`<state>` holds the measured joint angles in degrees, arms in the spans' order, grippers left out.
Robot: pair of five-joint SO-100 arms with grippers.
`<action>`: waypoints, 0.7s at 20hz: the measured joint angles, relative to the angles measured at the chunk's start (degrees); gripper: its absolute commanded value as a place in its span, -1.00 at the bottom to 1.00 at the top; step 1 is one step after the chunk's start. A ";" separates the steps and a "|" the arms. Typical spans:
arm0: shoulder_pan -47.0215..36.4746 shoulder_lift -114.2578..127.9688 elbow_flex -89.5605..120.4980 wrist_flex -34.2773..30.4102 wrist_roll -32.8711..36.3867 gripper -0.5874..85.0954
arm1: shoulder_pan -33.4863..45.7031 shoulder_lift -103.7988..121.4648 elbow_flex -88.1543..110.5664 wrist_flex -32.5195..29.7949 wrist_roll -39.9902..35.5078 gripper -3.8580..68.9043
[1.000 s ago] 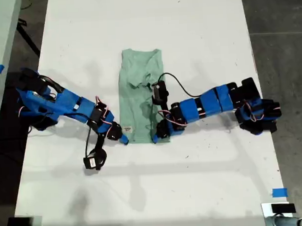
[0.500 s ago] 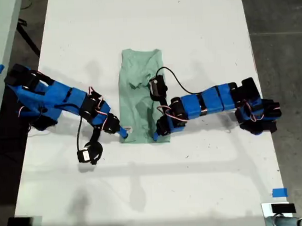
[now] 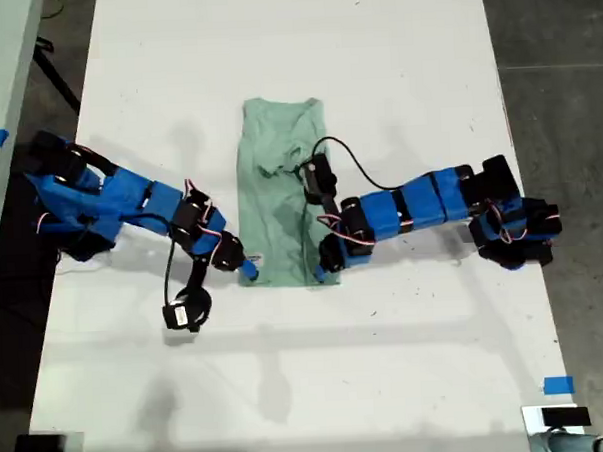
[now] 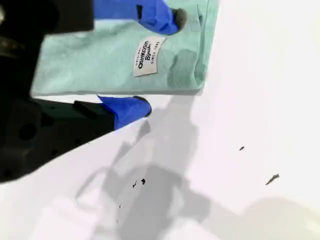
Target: Fold t-shirt
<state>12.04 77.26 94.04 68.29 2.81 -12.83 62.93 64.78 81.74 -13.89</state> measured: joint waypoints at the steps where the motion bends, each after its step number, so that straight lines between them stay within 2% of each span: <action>1: 0.00 -2.11 0.00 -1.14 0.00 -0.38 | 0.00 0.00 1.93 -1.32 -0.09 -0.19; 3: -0.44 -7.65 -0.35 -3.16 0.00 -0.45 | 0.00 0.00 7.03 -6.68 -0.18 -0.28; 7: -1.67 -13.54 -7.03 -4.22 0.00 -0.91 | 0.18 -1.93 10.28 -16.17 -0.09 -0.59; 8: -1.76 -13.80 -8.00 -4.57 0.00 -0.96 | 0.09 -2.20 10.20 -17.75 0.00 -0.83; 10: -1.85 -13.80 -8.26 -4.57 -0.09 -0.99 | -0.26 -3.25 9.40 -20.57 0.44 -0.91; 14: -1.85 -13.89 -8.61 -3.87 -0.09 -0.99 | -0.53 -4.22 9.32 -21.36 0.44 -0.91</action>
<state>10.20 63.37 85.43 64.42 2.72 -13.36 58.71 74.09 60.38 -13.45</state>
